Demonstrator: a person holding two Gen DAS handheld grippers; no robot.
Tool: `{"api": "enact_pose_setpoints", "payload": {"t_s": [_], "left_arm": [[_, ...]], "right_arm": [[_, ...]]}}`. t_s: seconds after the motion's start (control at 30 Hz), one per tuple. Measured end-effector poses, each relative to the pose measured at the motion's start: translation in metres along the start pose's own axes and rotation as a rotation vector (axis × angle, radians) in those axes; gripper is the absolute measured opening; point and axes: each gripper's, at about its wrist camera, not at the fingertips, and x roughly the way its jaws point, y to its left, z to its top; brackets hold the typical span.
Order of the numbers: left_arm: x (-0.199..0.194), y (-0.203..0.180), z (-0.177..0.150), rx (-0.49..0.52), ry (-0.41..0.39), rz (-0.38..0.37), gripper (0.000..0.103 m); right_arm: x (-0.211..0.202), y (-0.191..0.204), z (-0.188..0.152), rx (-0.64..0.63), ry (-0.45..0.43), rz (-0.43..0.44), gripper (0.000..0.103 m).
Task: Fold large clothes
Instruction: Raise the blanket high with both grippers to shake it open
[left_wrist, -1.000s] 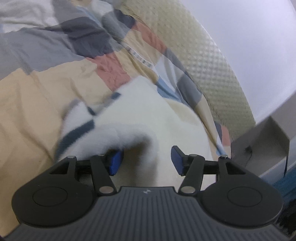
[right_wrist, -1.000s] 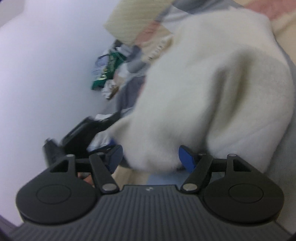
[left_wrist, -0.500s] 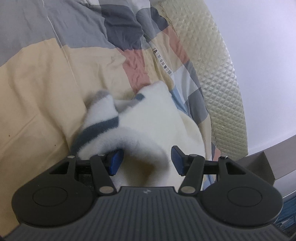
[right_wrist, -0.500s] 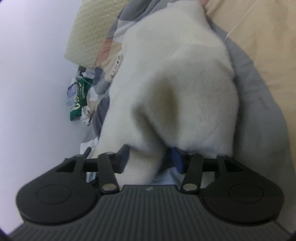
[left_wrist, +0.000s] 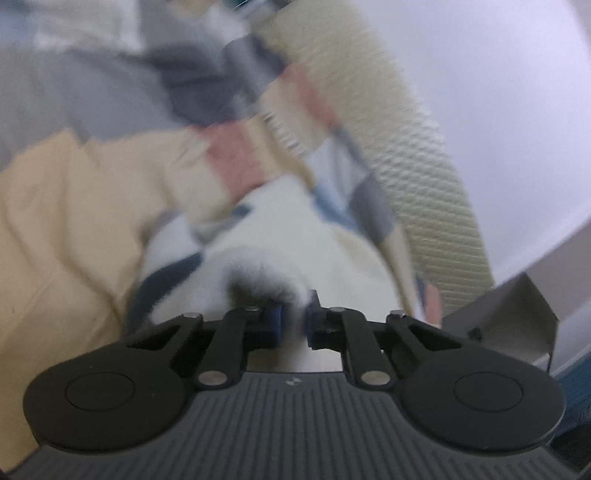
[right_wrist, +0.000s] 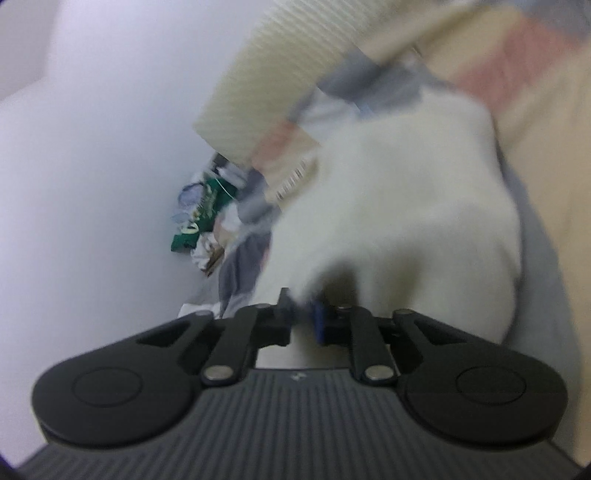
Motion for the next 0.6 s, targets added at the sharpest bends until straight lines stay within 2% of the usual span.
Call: {"api": "enact_pose_setpoints", "payload": {"t_s": [0.07,0.2,0.43,0.6], "left_arm": [[-0.023,-0.015,-0.001,0.049,-0.034,-0.065,0.013],[-0.075,-0.053,-0.001,0.171,-0.082,-0.149,0.012],[-0.153,-0.107,0.0,0.251,-0.174,-0.26,0.011],[-0.214,-0.163,0.018,0.327,-0.25,-0.35,0.011]], "right_arm": [[-0.012,0.012,0.005,-0.056,-0.045,0.004,0.011],[-0.041,0.035,0.017,-0.136,-0.127,0.035,0.01],[-0.105,0.09,0.038,-0.262,-0.239,0.108,0.009],[-0.156,0.139,0.063,-0.356,-0.313,0.156,0.009]]}}
